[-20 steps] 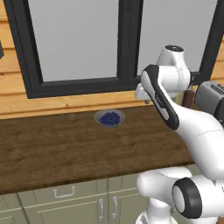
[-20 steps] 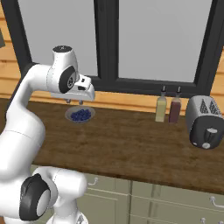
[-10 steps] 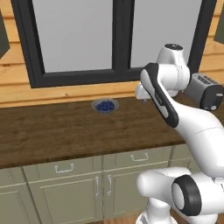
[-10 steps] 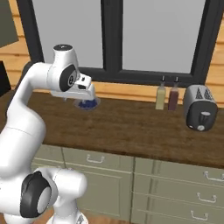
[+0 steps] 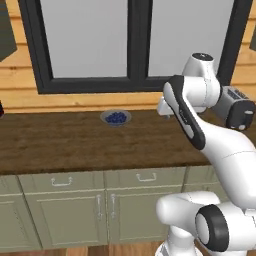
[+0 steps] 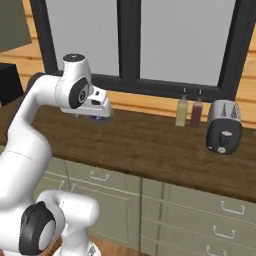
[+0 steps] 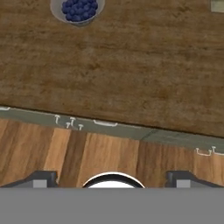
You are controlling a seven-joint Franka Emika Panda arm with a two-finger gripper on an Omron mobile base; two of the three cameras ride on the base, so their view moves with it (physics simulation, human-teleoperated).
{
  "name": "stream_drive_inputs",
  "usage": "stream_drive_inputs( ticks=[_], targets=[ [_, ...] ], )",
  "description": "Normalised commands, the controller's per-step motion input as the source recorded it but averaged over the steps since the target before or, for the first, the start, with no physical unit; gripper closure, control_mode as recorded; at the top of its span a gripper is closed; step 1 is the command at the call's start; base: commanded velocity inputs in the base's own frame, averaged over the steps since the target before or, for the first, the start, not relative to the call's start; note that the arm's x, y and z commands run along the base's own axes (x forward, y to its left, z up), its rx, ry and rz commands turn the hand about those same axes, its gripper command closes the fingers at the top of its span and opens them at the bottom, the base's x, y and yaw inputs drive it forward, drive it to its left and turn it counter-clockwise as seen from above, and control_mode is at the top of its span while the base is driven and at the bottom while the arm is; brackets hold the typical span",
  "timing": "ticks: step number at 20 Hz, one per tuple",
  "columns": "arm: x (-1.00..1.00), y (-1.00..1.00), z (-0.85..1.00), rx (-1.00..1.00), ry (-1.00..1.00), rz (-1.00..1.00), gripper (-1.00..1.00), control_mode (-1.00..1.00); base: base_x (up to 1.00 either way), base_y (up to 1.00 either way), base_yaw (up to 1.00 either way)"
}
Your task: Take a straw from the drawer in front and place it inside the glass cup on the dining counter.
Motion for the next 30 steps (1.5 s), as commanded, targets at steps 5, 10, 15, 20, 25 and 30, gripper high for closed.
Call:
stream_drive_inputs(
  ticks=[5, 10, 15, 20, 25, 30],
  targets=[
    [0.00, 0.00, 0.00, 0.00, 0.00, 0.00, -1.00, 1.00, 0.06, -0.91, 0.55],
    [0.00, 0.00, 0.00, 0.00, 0.00, 0.00, -1.00, 1.00, 0.00, -0.78, 0.63],
    [0.00, 0.00, 0.00, 0.00, 0.00, 0.00, -1.00, 1.00, 0.00, -0.84, 0.61],
    [0.00, 0.00, 0.00, 0.00, 0.00, 0.00, -1.00, 1.00, 0.00, -0.80, 0.50],
    [0.00, 0.00, 0.00, 0.00, 0.00, 0.00, -1.00, 1.00, 0.00, -0.59, 0.44],
    [0.00, -0.18, -0.10, 0.00, 0.00, 0.15, -1.00, -1.00, 0.00, -0.38, 0.25]
  ],
)
